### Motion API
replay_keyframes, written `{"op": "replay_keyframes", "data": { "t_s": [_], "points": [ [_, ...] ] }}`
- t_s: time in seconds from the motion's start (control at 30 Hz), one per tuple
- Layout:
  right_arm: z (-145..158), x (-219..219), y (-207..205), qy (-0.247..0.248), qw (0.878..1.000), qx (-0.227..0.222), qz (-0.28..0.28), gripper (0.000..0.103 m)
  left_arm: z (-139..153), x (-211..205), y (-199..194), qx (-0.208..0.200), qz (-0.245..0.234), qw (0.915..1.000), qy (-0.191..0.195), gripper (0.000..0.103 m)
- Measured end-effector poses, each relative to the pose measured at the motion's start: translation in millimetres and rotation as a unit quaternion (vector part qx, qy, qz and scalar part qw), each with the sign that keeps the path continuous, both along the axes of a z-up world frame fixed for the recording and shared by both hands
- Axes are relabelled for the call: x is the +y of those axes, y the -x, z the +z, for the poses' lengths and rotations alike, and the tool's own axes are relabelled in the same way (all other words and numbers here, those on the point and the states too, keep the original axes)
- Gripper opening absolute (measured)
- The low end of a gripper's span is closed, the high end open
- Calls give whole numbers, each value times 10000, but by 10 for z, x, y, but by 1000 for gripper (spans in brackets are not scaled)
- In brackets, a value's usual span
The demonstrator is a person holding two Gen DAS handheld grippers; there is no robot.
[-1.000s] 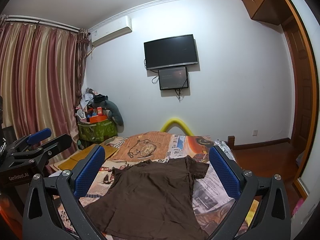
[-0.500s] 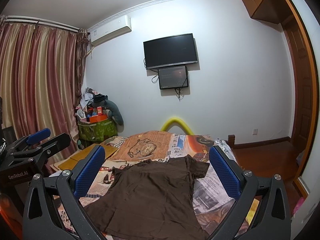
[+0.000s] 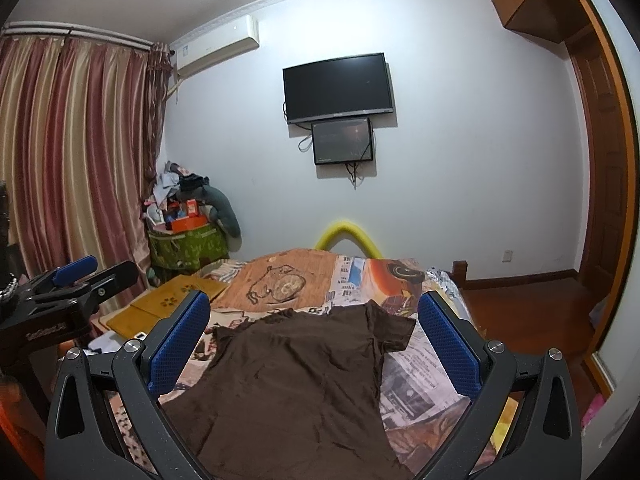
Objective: Fold small clothes
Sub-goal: 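Lower both tools toward the brown T-shirt's sleeve and side edges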
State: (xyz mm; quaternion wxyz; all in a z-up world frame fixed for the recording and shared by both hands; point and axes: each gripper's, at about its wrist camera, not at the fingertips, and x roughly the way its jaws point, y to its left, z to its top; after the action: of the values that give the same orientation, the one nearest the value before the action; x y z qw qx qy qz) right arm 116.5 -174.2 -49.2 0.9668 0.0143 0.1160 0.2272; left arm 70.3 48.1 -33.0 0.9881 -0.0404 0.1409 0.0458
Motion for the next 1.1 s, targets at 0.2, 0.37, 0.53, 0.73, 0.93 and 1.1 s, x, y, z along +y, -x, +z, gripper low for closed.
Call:
{"op": "replay_keyframes", "data": {
  "t_s": [0.2,0.37,0.53,0.73,0.93,1.1],
  "points": [
    [-76,48,-351,155,9996,199,-154,103,-230,442,-646,615,375,9972,181,103],
    [-199,56,-719,328,9982,391,-316,103,-537,836,-1254,1191,691,9905,11,103],
    [-461,67,-1200,795,9930,749,-457,103,-986,1294,-1832,1873,1069,9765,-49,103],
    [-796,-16,-1691,976,9835,1447,-482,103,-1585,1756,-2338,2706,1107,9549,516,103],
    [-1163,-120,-2081,1034,9683,2242,-389,99,-2043,1934,-2584,3228,952,9376,870,103],
    [-1394,-181,-2399,1074,9576,2654,-322,94,-2320,2078,-2791,3515,937,9246,1128,72]
  ]
}}
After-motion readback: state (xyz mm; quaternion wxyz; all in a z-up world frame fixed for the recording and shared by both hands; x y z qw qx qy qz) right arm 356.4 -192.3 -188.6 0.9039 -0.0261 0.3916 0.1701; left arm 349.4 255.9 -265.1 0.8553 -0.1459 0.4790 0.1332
